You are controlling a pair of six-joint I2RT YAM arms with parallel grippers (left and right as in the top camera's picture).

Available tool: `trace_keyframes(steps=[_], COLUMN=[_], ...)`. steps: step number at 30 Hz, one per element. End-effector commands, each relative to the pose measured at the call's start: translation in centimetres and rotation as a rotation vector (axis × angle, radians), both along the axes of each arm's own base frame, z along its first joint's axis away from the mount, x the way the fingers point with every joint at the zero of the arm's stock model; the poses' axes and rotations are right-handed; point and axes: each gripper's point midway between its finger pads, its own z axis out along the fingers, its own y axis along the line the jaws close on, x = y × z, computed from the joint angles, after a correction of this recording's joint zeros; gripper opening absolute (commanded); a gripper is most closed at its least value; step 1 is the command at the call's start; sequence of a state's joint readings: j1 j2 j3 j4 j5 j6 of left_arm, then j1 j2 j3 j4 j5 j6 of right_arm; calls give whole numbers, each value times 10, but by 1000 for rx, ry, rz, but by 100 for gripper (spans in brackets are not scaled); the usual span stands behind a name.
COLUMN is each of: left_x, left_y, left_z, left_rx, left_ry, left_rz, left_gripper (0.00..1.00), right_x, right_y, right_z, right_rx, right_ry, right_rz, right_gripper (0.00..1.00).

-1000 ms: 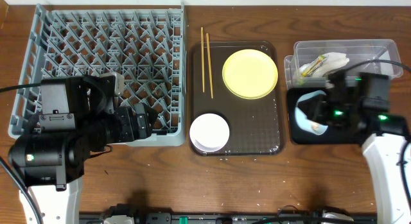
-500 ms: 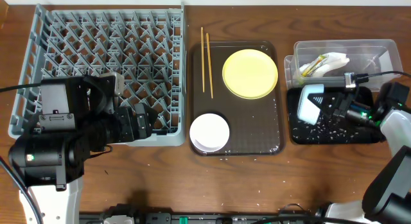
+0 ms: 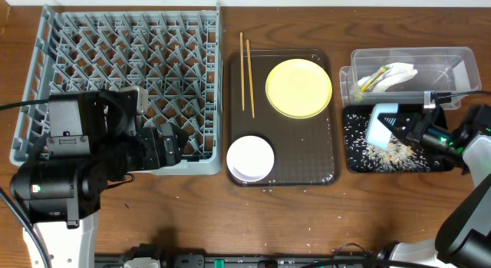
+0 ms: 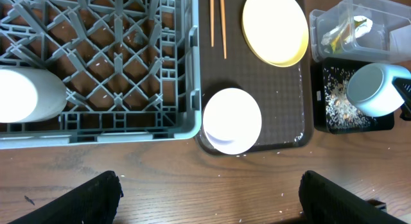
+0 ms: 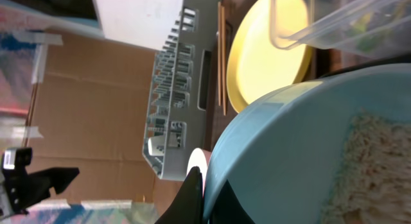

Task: Sort waste into correct bins and load items into the dishwasher
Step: 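Tilt the blue bowl over the black tray to pour out rice, then shake the inverted blue bowl over the black tray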

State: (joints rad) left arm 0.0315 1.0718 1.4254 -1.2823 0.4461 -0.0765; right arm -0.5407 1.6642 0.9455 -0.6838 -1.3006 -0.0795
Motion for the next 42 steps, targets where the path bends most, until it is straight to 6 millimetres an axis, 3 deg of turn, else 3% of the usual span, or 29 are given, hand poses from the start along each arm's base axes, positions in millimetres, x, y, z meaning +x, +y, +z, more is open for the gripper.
trace_keyframes(steps=[1, 4, 7, 10, 13, 15, 16, 18, 19, 20, 21, 24, 25, 27, 28, 30, 31, 33, 34, 35, 36, 37, 38, 39, 41, 42], left_x=[0, 0, 0, 1, 1, 1, 1, 1, 1, 1, 1, 1, 2, 2, 2, 2, 2, 3, 3, 3, 3, 3, 3, 3, 3, 3], left_y=[-2, -2, -2, -2, -2, -2, -2, -2, -2, -2, -2, -2, -2, -1, -1, -1, -2, -2, -2, -2, -2, -2, -2, -2, -2, -2], left_z=[1, 1, 1, 1, 1, 1, 1, 1, 2, 2, 2, 2, 2, 2, 2, 2, 2, 2, 3, 3, 3, 3, 3, 3, 3, 3], left_rx=[3, 3, 3, 3, 3, 3, 3, 3, 3, 3, 3, 3, 3, 3, 3, 3, 3, 3, 3, 3, 3, 3, 3, 3, 3, 3], left_ry=[-7, -7, -8, -12, -14, -14, -14, -14, -14, -15, -15, -15, -16, -19, -20, -18, -19, -22, -25, -26, -26, -26, -26, -26, -25, -25], left_rz=[-19, -19, -19, -19, -19, -19, -19, -19, -19, -19, -19, -19, -19, -19, -19, -19, -19, -19, -19, -19, -19, -19, -19, -19, -19, -19], left_gripper=[89, 89, 89, 89, 90, 90, 90, 90, 90, 90, 90, 90, 90, 90, 90, 90, 90, 90, 90, 90, 90, 90, 90, 90, 90, 90], right_x=[0, 2, 0, 3, 2, 4, 0, -2, -1, 1, 0, -1, 1, 4, 2, 0, 3, 7, 5, 2, 2, 5, 8, 4, -1, 0], right_y=[2, -10, 2, -9, 0, -12, -9, 0, -4, -14, -17, 4, 2, -11, -6, 4, 2, -13, -5, 3, 5, 1, -7, -5, 7, 7], right_z=[11, -16, 15, -13, 12, -19, -19, 2, -6, -25, -30, 19, 14, -15, -6, 28, 21, -15, 1, 27, 35, 23, 0, -2, 33, 33], right_rx=[71, -17, 75, -15, 52, -57, -19, 22, -37, -106, -91, 88, 46, -11, 36, 115, 74, -11, 65, 135, 140, 85, 28, 62, 158, 132], right_ry=[-32, 136, -60, 106, -57, 114, 172, 14, 20, 130, 201, -63, -71, 160, 130, -108, -89, 174, 112, -58, -133, -85, 72, 142, -80, -109], right_rz=[5, -68, 12, -56, 6, -67, -75, -7, -15, -68, -99, 14, 12, -85, -65, 24, 13, -103, -62, 9, 31, 11, -55, -71, 23, 29], right_gripper=[1, 1, 1, 1, 1, 1, 1, 1, 1, 1, 1, 1, 1, 1, 1, 1, 1, 1, 1, 1, 1, 1, 1, 1, 1, 1])
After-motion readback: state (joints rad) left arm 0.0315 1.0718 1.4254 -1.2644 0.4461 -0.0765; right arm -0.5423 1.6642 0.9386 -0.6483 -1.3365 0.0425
